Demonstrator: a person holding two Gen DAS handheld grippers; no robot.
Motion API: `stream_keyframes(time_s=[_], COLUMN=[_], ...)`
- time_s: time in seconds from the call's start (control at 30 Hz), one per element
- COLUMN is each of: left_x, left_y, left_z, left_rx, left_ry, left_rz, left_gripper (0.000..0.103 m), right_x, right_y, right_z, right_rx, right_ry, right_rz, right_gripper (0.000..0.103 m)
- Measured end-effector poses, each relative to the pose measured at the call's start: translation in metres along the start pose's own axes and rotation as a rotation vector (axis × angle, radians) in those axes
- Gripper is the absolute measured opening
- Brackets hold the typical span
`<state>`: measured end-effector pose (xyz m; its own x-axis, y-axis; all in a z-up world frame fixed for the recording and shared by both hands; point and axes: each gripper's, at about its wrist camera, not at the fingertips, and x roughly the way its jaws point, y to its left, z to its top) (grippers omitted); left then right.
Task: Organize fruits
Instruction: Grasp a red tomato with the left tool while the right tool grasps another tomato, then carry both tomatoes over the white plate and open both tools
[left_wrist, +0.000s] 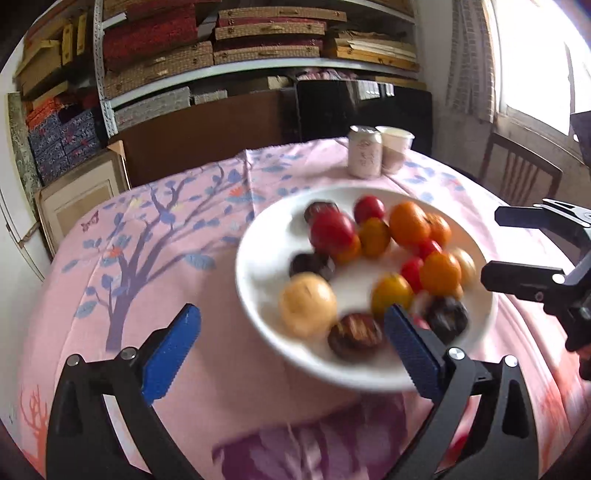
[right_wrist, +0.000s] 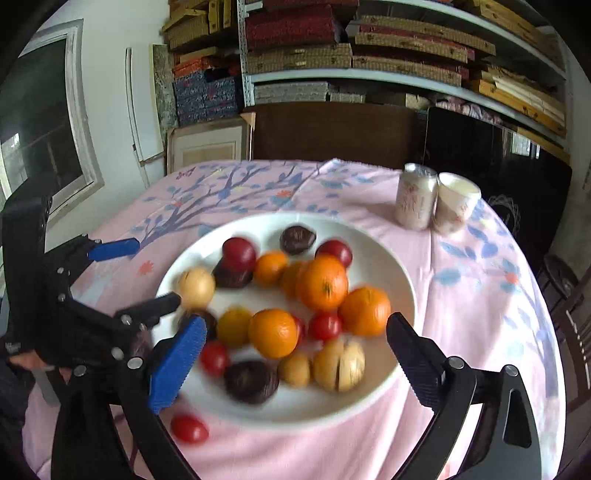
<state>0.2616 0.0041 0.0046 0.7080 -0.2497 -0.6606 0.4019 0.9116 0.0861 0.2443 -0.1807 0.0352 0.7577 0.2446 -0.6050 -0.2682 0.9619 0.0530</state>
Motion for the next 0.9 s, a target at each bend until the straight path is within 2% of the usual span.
stream_keyframes(time_s=[0.1,0.23,0.3,0.4,0.43,0.47,0.5,0.53,0.57,0.6,0.63,0.77,0.83,0.9], left_x=[-0.028,-0.05,-0.046,-0.029,-0.02,-0.013,-0.009,-0.011,-0.013,-0.015,-0.016,-0.023,-0.028,-0.035], left_y=[-0.018,-0.058,-0.082,-0.105,-0.108,-0.108,-0.108,-0.106,-0.107,-0.108,-0.109,-0.11,-0.108,-0.1], left_z=[-0.032,-0.071,-0.078,-0.075,-0.073,-0.072,-0.071,-0.07,-0.07,-0.07,-0.071,-0.073,-0.069,-0.061], left_rx=[0.067,0.143,0.194,0.235,0.224,0.211,0.186,0.16,0.163,0.171,0.173,0.189,0.202,0.184], left_ry=[0.036,0.058,0.088,0.144,0.172,0.195,0.214,0.201,0.187,0.179,0.178,0.18,0.172,0.137], left_rz=[-0.063,-0.21,-0.22,-0.212,-0.192,-0.189,-0.227,-0.244,-0.231,-0.239,-0.235,-0.201,-0.177,-0.184], left_gripper=[0.098,0.098,0.098,0.098,0.098,0.091,0.085,0.063,0.04,0.03,0.027,0.027,0.027,0.027], right_x=[-0.008,-0.002,0.008,0.022,0.028,0.033,0.039,0.037,0.037,0.036,0.034,0.02,0.007,-0.004], right_y=[0.012,0.028,0.035,0.045,0.047,0.05,0.053,0.058,0.061,0.06,0.059,0.057,0.048,0.039], right_z=[-0.025,-0.04,-0.038,-0.04,-0.042,-0.045,-0.049,-0.051,-0.052,-0.052,-0.052,-0.054,-0.049,-0.038], right_rx=[-0.007,0.025,0.039,0.047,0.051,0.046,0.039,0.017,0.008,0.022,0.035,0.027,0.041,0.058], right_ry=[0.096,0.19,0.233,0.284,0.3,0.32,0.35,0.324,0.323,0.325,0.319,0.28,0.239,0.187], right_rz=[-0.02,0.088,0.126,0.119,0.122,0.127,0.108,0.084,0.106,0.122,0.12,0.114,0.103,0.083], right_gripper=[0.099,0.099,0.097,0.095,0.086,0.07,0.065,0.057,0.039,0.034,0.031,0.031,0.031,0.031])
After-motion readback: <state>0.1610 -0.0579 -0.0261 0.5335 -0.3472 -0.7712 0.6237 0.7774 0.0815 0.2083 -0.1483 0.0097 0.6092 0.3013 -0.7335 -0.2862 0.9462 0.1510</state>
